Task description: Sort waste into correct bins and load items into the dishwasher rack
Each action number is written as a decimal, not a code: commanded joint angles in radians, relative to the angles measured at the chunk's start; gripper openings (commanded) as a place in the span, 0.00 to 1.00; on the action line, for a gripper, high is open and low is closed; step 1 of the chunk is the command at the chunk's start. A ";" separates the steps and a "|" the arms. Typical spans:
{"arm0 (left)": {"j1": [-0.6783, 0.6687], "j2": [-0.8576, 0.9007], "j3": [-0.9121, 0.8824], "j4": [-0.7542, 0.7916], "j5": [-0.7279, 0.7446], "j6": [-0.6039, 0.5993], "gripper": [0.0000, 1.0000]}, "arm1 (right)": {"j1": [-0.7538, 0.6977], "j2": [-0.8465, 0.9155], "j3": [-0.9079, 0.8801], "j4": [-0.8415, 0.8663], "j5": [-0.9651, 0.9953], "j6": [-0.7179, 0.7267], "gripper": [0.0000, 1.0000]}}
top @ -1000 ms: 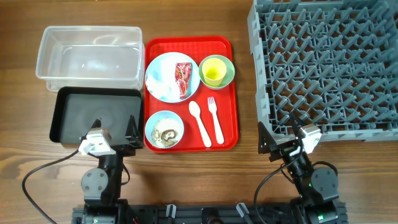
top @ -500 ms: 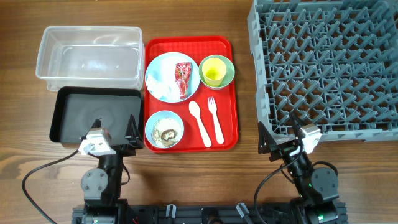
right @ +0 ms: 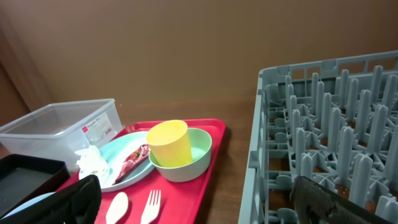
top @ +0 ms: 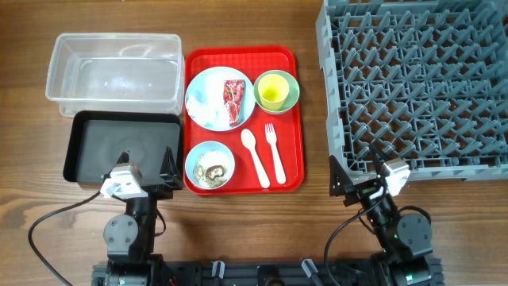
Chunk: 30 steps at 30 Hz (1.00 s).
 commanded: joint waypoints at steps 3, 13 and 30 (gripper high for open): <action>0.001 0.002 0.000 -0.003 -0.024 0.023 1.00 | 0.006 0.007 0.000 0.006 0.019 0.015 1.00; 0.001 0.002 0.000 -0.003 -0.024 0.023 1.00 | 0.006 0.007 0.000 0.006 0.019 0.014 1.00; 0.000 0.002 0.000 0.091 -0.006 -0.010 1.00 | 0.006 0.007 0.000 0.007 0.018 0.016 1.00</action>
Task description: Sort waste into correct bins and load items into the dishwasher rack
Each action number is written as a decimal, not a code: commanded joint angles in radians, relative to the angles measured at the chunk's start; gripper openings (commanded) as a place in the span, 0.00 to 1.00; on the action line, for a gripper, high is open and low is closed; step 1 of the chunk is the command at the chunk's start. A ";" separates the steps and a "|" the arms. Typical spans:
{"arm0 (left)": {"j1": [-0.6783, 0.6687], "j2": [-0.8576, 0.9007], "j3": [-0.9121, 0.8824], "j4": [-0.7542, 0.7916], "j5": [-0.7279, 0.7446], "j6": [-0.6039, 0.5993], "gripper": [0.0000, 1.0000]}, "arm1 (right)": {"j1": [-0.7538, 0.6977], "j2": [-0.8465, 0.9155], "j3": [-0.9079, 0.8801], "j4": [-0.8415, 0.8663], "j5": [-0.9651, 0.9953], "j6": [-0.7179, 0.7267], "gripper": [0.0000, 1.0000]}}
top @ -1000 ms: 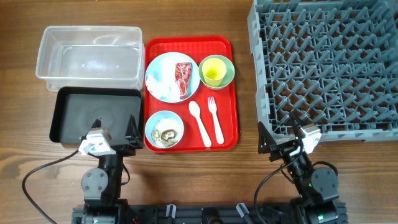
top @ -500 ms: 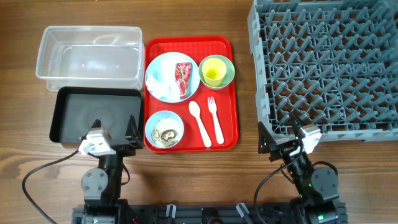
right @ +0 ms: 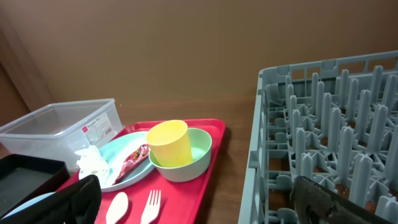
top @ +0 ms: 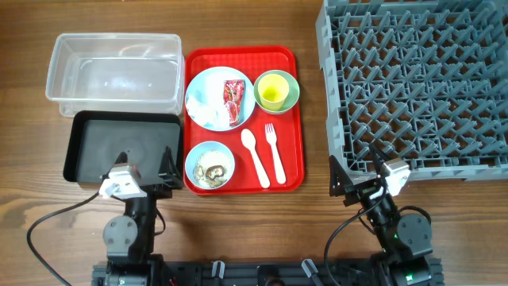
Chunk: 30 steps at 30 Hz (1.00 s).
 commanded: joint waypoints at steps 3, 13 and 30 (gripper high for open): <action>0.000 0.001 0.000 0.056 0.056 -0.015 1.00 | 0.006 0.007 0.000 0.007 0.018 0.015 1.00; 0.000 0.001 0.000 0.038 0.281 -0.014 1.00 | 0.006 0.008 0.000 0.007 -0.005 0.303 1.00; 0.000 0.154 0.470 -0.217 0.444 -0.146 1.00 | 0.006 0.292 0.589 -0.441 -0.146 0.180 1.00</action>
